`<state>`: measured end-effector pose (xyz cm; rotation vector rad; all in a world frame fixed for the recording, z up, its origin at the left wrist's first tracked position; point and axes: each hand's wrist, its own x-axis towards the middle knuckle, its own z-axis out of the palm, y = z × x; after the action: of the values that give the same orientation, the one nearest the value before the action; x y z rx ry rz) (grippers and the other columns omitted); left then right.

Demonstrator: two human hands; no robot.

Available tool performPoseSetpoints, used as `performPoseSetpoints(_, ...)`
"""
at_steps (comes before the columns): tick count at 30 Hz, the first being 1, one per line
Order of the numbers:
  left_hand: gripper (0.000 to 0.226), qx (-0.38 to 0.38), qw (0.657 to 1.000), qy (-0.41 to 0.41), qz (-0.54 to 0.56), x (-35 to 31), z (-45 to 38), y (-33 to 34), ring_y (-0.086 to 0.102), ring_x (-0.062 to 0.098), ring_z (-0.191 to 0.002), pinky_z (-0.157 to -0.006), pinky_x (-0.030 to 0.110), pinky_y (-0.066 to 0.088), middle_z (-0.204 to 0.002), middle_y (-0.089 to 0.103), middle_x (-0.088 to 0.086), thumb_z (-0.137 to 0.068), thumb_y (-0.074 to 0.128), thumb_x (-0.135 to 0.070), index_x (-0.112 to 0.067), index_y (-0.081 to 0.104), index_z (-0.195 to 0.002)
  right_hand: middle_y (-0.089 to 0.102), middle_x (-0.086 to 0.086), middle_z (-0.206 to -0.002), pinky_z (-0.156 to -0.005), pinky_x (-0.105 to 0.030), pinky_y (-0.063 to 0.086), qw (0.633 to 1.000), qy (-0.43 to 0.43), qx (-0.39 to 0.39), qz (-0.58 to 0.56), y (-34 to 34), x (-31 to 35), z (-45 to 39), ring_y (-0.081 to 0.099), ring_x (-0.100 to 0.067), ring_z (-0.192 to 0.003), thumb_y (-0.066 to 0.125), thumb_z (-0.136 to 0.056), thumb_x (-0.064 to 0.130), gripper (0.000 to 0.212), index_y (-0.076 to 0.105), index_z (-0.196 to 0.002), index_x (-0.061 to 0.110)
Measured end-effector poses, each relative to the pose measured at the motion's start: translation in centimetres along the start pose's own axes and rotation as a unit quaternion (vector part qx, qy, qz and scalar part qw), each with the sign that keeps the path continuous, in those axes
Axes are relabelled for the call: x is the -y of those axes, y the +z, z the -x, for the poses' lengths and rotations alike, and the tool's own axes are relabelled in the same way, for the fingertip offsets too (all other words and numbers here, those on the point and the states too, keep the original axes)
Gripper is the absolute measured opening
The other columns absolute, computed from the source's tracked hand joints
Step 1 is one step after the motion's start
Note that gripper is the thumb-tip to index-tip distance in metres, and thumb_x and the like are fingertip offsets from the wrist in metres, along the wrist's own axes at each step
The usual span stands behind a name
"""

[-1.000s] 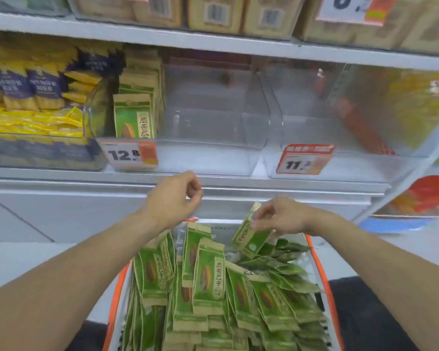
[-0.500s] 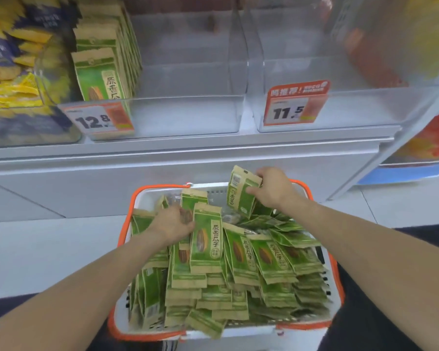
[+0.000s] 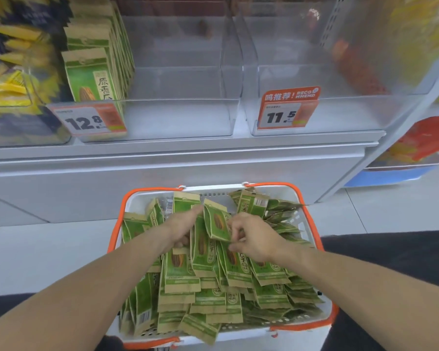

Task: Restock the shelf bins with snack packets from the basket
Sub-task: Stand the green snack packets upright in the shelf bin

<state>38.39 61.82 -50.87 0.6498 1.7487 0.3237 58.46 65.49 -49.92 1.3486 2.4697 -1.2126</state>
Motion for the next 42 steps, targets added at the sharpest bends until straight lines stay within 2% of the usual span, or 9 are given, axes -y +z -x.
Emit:
performPoseSetpoints(5,0.044,0.002,0.996,-0.003,0.090,0.4,-0.5,1.2,0.075,0.018,-0.075,-0.059,0.028,0.058,-0.088,0.077,0.007,-0.084,0.076,-0.037,-0.006,0.064,-0.111,0.043,0.003,-0.148,-0.113,-0.030,0.033,0.995,-0.051,0.051,0.063,1.2,0.4,0.3,0.046,-0.015,-0.132,0.076,-0.085,0.017,0.015,0.068,-0.073,0.022)
performPoseSetpoints(8,0.059,-0.045,0.993,-0.007,0.105,1.1,-1.0,0.9,0.075,0.024,-0.081,-0.077,0.042,0.061,-0.095,0.076,0.010,-0.071,0.086,-0.033,-0.005,0.060,-0.116,0.034,0.007,-0.156,-0.116,-0.032,0.031,0.989,-0.078,0.095,0.086,0.7,1.3,0.6,0.042,-0.013,-0.137,0.076,-0.086,0.020,0.002,0.074,-0.084,0.020)
performPoseSetpoints(12,0.053,-0.095,0.993,0.035,0.055,-0.5,0.2,-1.1,0.069,0.025,-0.094,-0.083,0.039,0.055,-0.105,0.073,0.008,-0.066,0.090,-0.031,-0.014,0.058,-0.105,0.047,0.006,-0.150,-0.118,-0.040,0.031,0.983,-0.067,0.145,0.088,-2.7,3.5,-0.1,0.045,-0.013,-0.134,0.075,-0.085,0.042,0.028,0.076,-0.106,0.024)
performPoseSetpoints(16,0.050,-0.071,0.982,0.131,0.113,-5.2,2.9,-4.0,0.074,0.029,-0.083,-0.069,0.037,0.058,-0.096,0.076,0.010,-0.074,0.084,-0.005,-0.011,0.058,-0.116,0.065,-0.003,-0.124,-0.096,-0.035,0.049,1.000,0.006,-0.002,0.028,-6.1,5.4,-1.3,0.061,-0.022,-0.118,0.071,-0.087,0.048,0.058,0.056,-0.130,0.014)
performPoseSetpoints(25,0.057,0.024,0.927,0.365,0.087,-11.5,12.4,-9.7,0.069,0.030,-0.107,-0.095,0.043,0.055,-0.113,0.072,0.015,-0.073,0.074,-0.007,-0.012,0.057,-0.128,0.069,0.010,-0.113,-0.090,-0.043,0.057,0.960,-0.092,-0.123,-0.234,-11.5,9.8,-0.9,0.066,-0.012,-0.106,0.094,-0.057,0.040,0.085,0.049,-0.128,0.029)
performPoseSetpoints(32,0.051,-0.104,0.872,0.477,0.041,-9.3,12.5,-11.7,0.066,0.010,-0.111,-0.095,0.029,0.054,-0.118,0.070,-0.001,-0.081,0.071,-0.027,-0.013,0.057,-0.128,0.066,0.019,-0.108,-0.075,-0.018,0.053,0.966,-0.148,-0.177,-0.121,-13.2,14.5,-1.4,0.064,0.006,-0.091,0.087,-0.073,0.026,0.064,0.048,-0.123,0.031)
performPoseSetpoints(34,0.048,-0.178,0.850,0.494,0.040,-9.3,12.6,-13.1,0.064,0.005,-0.111,-0.095,0.026,0.053,-0.116,0.069,-0.007,-0.084,0.070,-0.041,-0.017,0.058,-0.125,0.066,0.019,-0.106,-0.076,-0.026,0.056,0.955,-0.168,-0.215,-0.116,-14.5,16.5,-1.9,0.064,0.003,-0.093,0.086,-0.075,0.026,0.062,0.046,-0.121,0.033)
performPoseSetpoints(37,0.045,-0.350,0.814,0.462,0.034,-8.7,12.5,-15.9,0.061,0.004,-0.107,-0.088,0.014,0.047,-0.114,0.065,-0.010,-0.085,0.069,-0.045,-0.021,0.059,-0.122,0.067,0.018,-0.105,-0.084,-0.035,0.055,0.930,-0.207,-0.279,-0.117,-16.0,19.8,-3.6,0.065,-0.002,-0.097,0.086,-0.076,0.025,0.060,0.044,-0.118,0.034)
performPoseSetpoints(42,0.031,-0.537,0.775,0.332,0.041,-6.9,12.5,-20.1,0.056,0.022,-0.111,-0.089,0.030,0.041,-0.116,0.061,0.004,-0.088,0.068,-0.022,-0.011,0.060,-0.116,0.067,0.014,-0.108,-0.080,-0.025,0.054,0.914,-0.254,-0.291,-0.124,-15.5,25.1,-8.6,0.064,-0.006,-0.100,0.084,-0.079,0.019,0.057,0.042,-0.116,0.031)
